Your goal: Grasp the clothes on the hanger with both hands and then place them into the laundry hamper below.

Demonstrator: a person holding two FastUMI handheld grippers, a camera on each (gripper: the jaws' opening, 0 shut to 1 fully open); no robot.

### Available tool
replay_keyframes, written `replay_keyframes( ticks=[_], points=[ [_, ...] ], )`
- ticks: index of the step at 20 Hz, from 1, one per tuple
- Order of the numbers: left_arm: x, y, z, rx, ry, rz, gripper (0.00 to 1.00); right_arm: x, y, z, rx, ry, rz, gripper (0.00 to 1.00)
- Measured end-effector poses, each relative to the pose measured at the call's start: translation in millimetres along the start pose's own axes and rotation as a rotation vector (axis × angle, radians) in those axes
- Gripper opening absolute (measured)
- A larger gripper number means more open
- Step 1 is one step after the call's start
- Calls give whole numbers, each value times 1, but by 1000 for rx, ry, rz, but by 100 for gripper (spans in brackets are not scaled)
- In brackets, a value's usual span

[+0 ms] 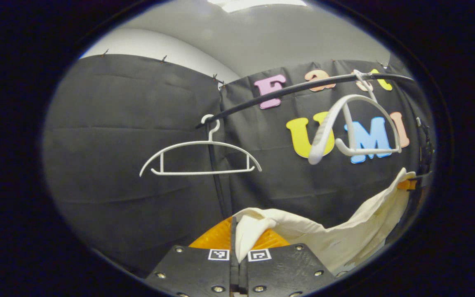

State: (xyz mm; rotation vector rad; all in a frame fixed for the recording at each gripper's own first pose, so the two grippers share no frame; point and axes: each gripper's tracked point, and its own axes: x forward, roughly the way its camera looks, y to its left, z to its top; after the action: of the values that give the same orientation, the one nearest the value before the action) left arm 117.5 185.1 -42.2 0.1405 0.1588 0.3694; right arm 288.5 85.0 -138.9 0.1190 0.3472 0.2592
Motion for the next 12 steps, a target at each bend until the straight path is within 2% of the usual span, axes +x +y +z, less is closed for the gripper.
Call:
replay_keyframes(
  ticks=[6,12],
  points=[
    [-22,-38,-32,-52,41,-144,3,-62,24,-22,-60,6,31,6],
    [-70,-125,-46,-54,47,-359,1,-124,62,-36,-97,3,118,6]
  ],
)
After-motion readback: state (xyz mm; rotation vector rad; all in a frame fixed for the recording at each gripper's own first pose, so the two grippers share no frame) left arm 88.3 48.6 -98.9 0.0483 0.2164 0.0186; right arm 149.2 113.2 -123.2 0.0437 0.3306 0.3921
